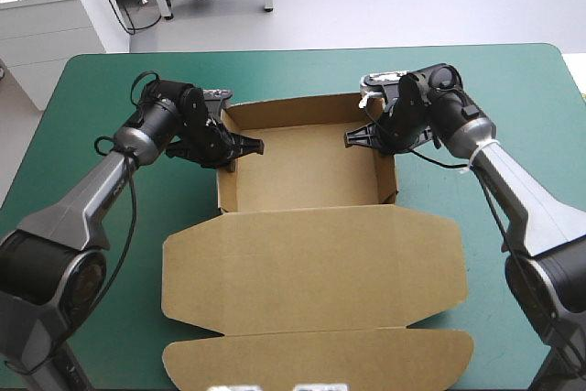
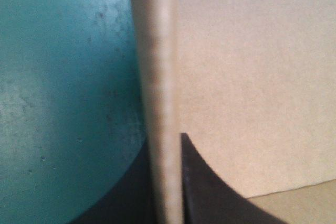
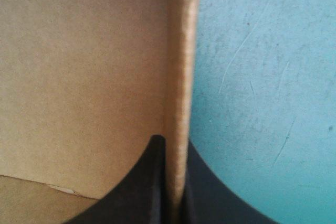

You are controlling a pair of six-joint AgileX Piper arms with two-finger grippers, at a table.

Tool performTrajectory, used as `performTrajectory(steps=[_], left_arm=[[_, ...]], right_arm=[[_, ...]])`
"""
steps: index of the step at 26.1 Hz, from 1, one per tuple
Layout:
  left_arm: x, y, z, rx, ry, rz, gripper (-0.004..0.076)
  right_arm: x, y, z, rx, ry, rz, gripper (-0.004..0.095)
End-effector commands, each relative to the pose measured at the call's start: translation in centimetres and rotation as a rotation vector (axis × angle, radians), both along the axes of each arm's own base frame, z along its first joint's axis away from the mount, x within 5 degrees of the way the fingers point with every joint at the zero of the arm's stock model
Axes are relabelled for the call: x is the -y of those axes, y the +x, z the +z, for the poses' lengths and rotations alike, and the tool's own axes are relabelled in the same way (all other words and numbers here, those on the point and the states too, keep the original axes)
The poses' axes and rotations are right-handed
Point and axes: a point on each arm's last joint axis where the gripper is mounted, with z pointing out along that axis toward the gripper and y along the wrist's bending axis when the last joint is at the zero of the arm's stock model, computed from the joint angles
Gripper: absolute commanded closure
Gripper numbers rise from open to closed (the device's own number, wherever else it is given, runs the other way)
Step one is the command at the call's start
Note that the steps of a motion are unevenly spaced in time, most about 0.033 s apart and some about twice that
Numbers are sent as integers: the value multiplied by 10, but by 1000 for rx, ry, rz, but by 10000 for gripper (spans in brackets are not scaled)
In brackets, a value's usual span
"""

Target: Fold the box

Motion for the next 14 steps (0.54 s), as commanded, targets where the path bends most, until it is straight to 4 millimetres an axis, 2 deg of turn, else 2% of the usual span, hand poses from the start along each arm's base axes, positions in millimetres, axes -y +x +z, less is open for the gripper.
performTrajectory(steps=[1,6,11,13,14], left_arm=[[6,3,21,31,-29,-28,732],[12,19,10,-10,-19,-34,732],[16,28,12,1,-25,-44,731],[20,29,16,22,-67,-60,729],[23,29,16,27,-88,-92,716]], right_arm=[[2,4,10,57,-4,11,907],[0,14,-10,11,-19,7,908],[7,22,-18,-3,-14,-22,892],[13,24,-18,1,-8,-34,781],[16,25,-18,-1,-2,-42,655]])
